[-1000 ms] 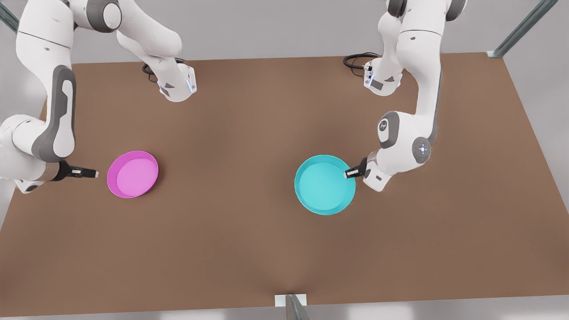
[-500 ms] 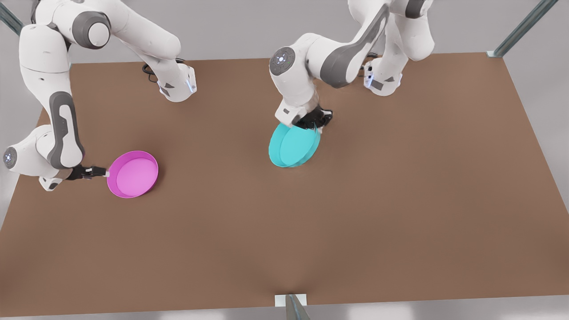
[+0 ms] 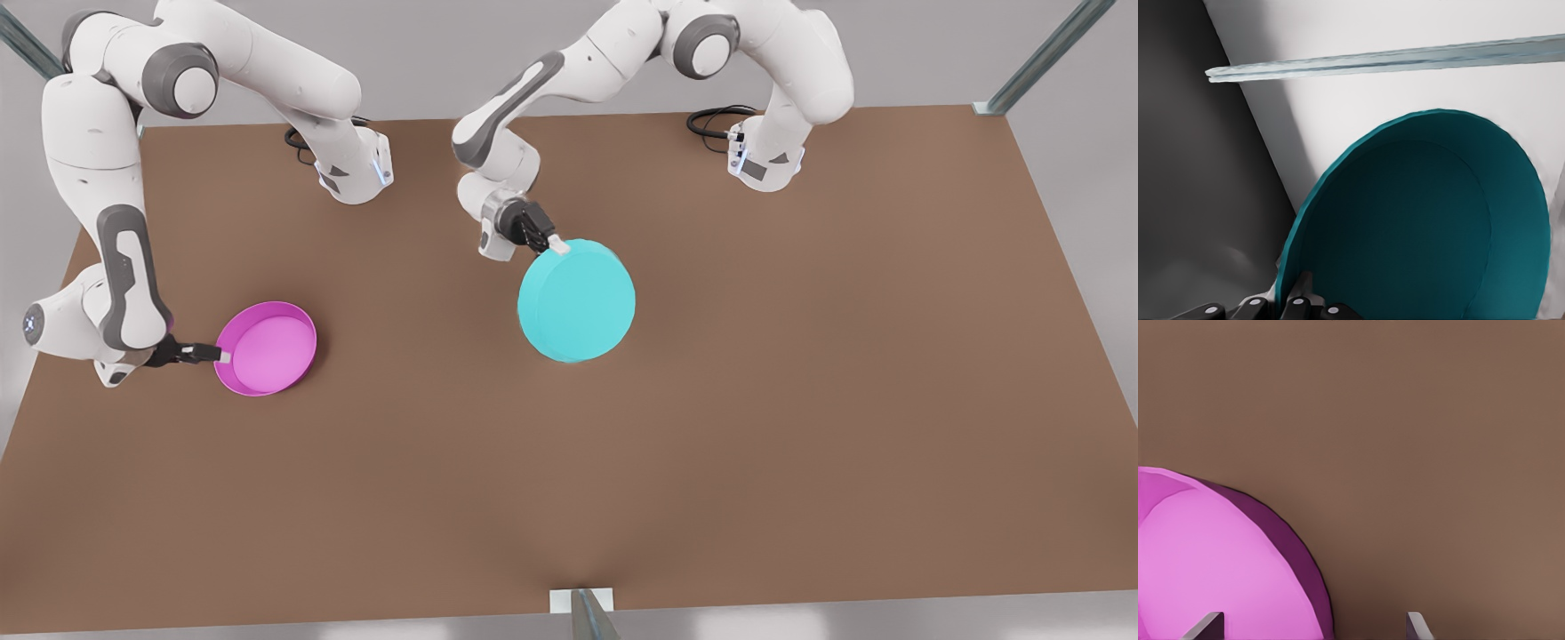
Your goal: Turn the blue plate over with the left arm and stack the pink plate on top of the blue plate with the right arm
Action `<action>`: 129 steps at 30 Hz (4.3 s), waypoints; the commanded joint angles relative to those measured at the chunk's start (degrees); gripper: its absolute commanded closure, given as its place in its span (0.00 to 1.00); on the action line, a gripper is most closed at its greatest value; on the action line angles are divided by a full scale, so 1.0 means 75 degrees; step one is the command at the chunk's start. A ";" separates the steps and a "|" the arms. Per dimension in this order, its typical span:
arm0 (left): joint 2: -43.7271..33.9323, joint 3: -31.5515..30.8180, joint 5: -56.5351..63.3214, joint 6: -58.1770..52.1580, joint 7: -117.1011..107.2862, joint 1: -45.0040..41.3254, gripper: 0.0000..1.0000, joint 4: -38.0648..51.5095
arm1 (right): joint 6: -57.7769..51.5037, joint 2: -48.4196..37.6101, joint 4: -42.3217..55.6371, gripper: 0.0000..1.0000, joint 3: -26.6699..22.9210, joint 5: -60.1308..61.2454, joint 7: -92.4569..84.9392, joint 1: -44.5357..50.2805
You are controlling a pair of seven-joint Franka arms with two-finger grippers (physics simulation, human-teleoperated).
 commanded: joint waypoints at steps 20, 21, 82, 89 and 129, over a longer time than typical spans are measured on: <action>0.0284 -0.1201 -0.3799 0.0494 -0.3996 -0.0001 0.79 -0.0525 | -0.0152 0.0071 0.0084 0.17 -0.0009 -0.0057 -0.0577 0.0082; 0.0249 -0.1237 -0.4363 0.0788 -0.3996 -0.0013 0.79 -0.0314 | -0.0152 0.0071 0.0096 0.17 -0.0009 -0.0057 -0.0588 0.0082; -0.6654 -0.3334 -1.1523 0.3600 0.5063 1.1038 0.00 -0.1509 | -0.0047 0.0341 0.0190 0.70 0.0049 -0.0046 -0.0565 0.0035; -0.6607 -0.3252 -1.1512 0.3694 0.5098 1.1038 0.00 -0.1497 | -0.0035 0.0387 0.0190 0.70 0.0049 -0.0046 -0.0565 0.0035; -0.6736 -0.3311 -1.1488 0.3425 0.5098 1.1038 0.00 -0.1474 | -0.1090 0.0739 0.3284 0.79 0.0448 0.0927 0.5705 0.8812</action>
